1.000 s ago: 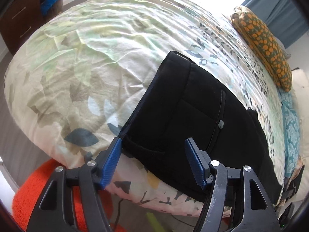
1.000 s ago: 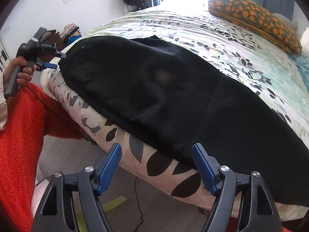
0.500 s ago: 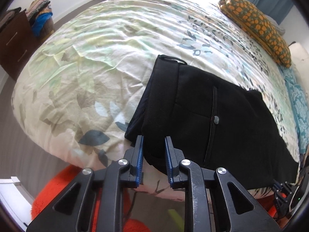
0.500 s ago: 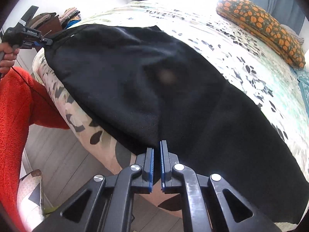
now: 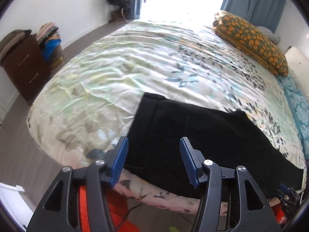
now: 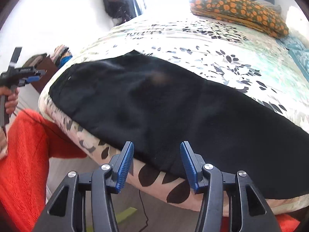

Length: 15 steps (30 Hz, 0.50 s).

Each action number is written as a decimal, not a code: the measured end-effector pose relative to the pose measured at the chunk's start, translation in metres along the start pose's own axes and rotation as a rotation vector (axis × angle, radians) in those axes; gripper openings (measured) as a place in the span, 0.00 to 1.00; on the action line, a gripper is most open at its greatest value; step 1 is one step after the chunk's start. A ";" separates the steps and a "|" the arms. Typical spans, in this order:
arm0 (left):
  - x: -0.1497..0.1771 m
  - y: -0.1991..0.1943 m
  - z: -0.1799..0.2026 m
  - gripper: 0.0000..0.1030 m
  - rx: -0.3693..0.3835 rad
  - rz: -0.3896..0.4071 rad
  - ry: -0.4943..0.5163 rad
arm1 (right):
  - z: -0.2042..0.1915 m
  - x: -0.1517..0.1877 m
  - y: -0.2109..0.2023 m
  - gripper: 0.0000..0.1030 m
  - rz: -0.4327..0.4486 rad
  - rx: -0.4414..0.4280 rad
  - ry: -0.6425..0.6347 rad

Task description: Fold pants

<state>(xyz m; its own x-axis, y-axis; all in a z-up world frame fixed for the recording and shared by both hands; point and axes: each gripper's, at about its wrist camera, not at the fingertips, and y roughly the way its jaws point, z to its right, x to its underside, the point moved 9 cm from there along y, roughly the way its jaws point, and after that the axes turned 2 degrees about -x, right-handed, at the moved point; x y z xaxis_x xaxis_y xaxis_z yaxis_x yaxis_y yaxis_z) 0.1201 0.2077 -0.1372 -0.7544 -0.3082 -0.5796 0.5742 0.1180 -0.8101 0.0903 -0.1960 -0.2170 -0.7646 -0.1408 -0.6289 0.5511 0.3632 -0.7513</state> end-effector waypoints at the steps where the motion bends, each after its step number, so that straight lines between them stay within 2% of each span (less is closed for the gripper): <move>1: 0.001 0.002 0.023 0.60 0.021 0.001 0.041 | 0.004 -0.004 0.003 0.49 0.001 -0.003 0.044; 3: 0.012 0.010 0.067 0.60 0.048 -0.005 0.126 | 0.012 -0.007 0.013 0.49 -0.006 -0.009 0.099; 7: 0.042 0.036 0.141 0.60 0.071 -0.038 0.274 | 0.024 0.009 0.034 0.50 -0.080 0.047 0.091; 10: 0.057 0.046 0.177 0.60 0.087 -0.069 0.340 | 0.025 0.014 0.024 0.50 -0.059 0.050 0.069; 15: 0.049 0.049 0.226 0.60 0.097 -0.032 0.425 | 0.043 0.009 -0.002 0.53 0.044 0.096 0.092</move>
<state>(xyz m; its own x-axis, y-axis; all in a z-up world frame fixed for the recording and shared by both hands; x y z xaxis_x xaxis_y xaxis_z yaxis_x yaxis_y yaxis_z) 0.1835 -0.0147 -0.1854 -0.8245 0.1078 -0.5555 0.5604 0.0196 -0.8280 0.0969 -0.2379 -0.2300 -0.7642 -0.0398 -0.6438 0.6106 0.2770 -0.7419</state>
